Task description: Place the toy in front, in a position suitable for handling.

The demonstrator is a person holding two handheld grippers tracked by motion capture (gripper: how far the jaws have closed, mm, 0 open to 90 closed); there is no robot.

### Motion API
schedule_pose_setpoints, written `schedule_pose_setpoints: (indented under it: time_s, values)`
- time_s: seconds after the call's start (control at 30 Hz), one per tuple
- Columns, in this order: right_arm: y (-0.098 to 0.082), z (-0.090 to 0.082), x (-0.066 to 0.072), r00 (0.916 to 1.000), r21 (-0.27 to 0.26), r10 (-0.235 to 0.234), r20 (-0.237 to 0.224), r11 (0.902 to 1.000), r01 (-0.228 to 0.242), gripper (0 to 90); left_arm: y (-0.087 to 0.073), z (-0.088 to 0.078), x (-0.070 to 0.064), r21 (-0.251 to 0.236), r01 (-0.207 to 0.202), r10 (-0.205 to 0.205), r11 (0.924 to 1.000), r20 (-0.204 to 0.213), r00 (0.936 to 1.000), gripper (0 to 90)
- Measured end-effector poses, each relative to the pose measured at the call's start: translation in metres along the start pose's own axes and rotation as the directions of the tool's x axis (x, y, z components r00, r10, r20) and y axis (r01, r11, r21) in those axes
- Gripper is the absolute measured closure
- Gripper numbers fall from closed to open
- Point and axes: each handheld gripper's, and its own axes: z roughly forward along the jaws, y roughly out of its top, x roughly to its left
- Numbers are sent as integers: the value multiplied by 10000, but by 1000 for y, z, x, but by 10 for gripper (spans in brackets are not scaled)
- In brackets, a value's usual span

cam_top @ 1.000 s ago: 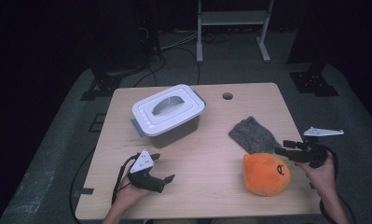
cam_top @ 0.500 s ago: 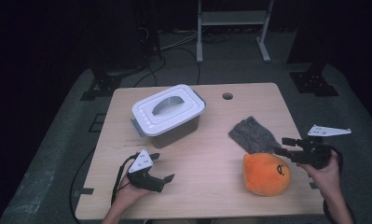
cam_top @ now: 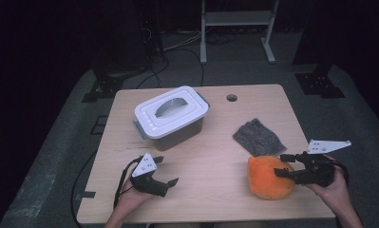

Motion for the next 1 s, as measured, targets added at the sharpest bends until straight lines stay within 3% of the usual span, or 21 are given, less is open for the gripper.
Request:
schedule_pose_setpoints:
  time_s: [0.23, 0.33, 0.5, 0.73, 1.0]
  values:
    - [1, 8, 5, 9994, 357, -349, -66, 9987, 351, 296, 0, -1, 0, -50, 87, -87, 9999, 62, 9999, 43]
    - [-3, 20, 5, 9981, 877, -559, 243, 9947, 535, 293, 0, -1, 0, 3, 40, -40, 10000, 47, 10000, 43]
    - [-8, 31, 7, 9966, 1034, -735, 372, 9922, 693, 307, -1, -1, 0, 21, 38, -38, 10000, 46, 10000, 43]
    - [-9, 43, 8, 9956, 1424, -787, 509, 9873, 708, 407, -1, -1, 0, 34, 35, -35, 10000, 34, 10000, 43]
    - [-7, 42, 10, 9969, 1707, -394, 686, 9849, 272, 614, -1, -2, -1, 26, -28, 28, 10000, 74, 10000, 43]
